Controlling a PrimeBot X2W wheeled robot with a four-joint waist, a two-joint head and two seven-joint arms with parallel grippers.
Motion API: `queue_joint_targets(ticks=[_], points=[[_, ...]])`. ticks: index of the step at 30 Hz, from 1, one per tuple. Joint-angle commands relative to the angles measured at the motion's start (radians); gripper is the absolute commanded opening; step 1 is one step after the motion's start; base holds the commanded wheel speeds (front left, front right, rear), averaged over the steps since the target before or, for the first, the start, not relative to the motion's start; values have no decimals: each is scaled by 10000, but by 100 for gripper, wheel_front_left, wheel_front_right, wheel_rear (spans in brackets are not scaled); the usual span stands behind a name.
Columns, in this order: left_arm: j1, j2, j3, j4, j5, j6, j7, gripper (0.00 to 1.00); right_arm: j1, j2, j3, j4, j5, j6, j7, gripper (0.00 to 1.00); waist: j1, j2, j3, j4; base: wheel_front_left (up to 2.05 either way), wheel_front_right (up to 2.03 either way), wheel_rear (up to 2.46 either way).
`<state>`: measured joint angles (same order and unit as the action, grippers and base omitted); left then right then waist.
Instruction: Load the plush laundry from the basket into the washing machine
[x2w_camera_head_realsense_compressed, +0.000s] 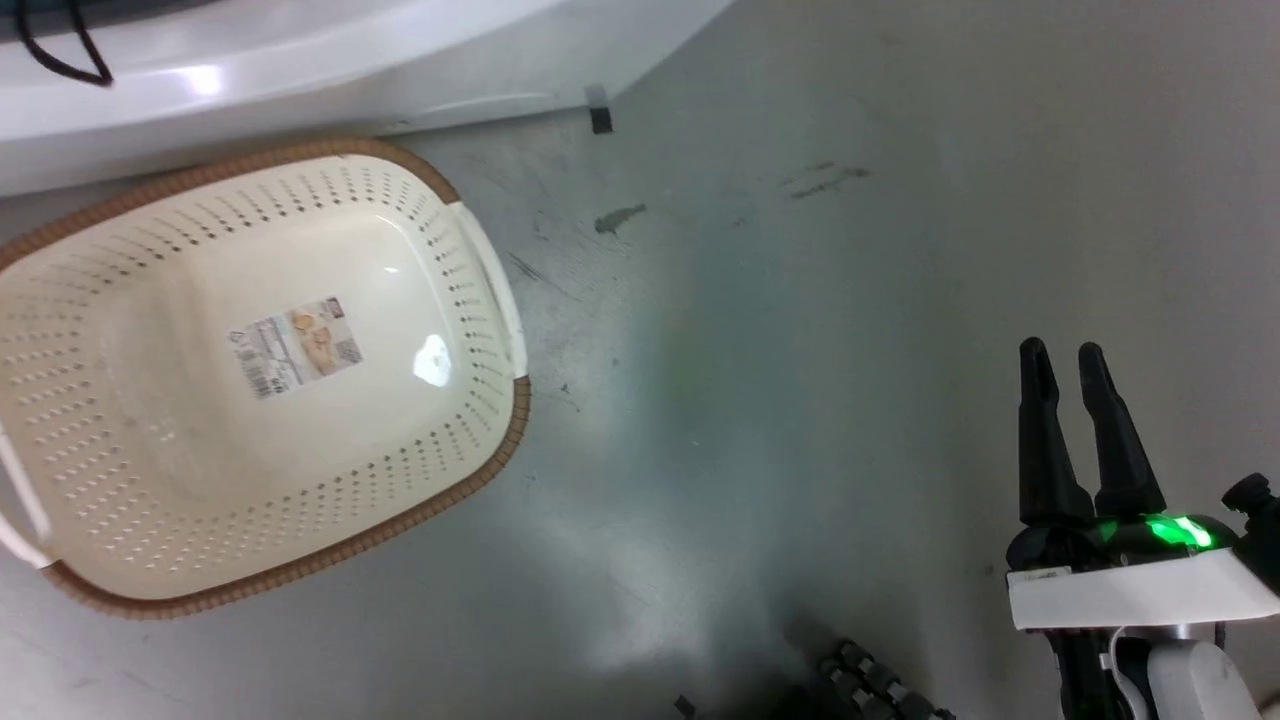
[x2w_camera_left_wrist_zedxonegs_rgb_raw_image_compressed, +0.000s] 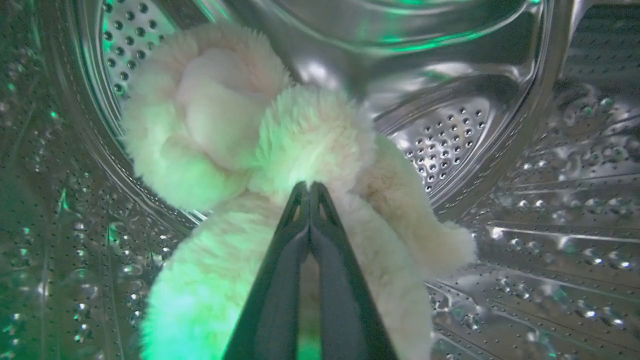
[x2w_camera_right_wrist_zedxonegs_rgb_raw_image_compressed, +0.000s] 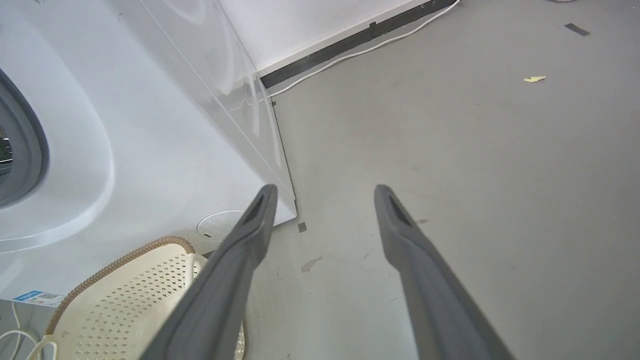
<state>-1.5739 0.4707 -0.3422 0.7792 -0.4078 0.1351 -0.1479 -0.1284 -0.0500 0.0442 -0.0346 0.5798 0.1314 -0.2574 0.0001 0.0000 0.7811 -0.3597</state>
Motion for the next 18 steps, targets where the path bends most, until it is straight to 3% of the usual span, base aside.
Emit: queue_joint_targets(ticks=[1, 9, 10, 11, 12, 18], points=[[-216, 106, -36, 13, 90, 52, 54, 0, 20, -2, 40, -86, 73, -7, -44, 100, -1, 0, 238, -201, 0, 0, 0], [-410, 273, -104, 321, 44, 57, 431, 0, 89, -2, 30, -211, 135, -7, -44, 100, -1, 0, 523, -266, 0, 0, 0], [-424, 246, -99, 346, 16, 63, 428, 29, 80, -2, 6, -216, 126, -7, -44, 100, -1, 0, 536, -233, 0, 0, 0], [-429, 204, -97, 377, -14, 73, 425, 94, 67, -2, -17, -220, 112, -7, -44, 100, -1, 0, 544, -191, 0, 0, 0], [-431, 161, -110, 406, -31, 74, 408, 100, 49, -2, -36, -223, 91, -7, -44, 100, -1, 0, 544, -145, 0, 0, 0], [-289, -186, -129, 692, -287, -40, 343, 100, -126, -2, -202, -201, -23, -7, -44, 100, -1, 0, 361, 149, 0, 0, 0]])
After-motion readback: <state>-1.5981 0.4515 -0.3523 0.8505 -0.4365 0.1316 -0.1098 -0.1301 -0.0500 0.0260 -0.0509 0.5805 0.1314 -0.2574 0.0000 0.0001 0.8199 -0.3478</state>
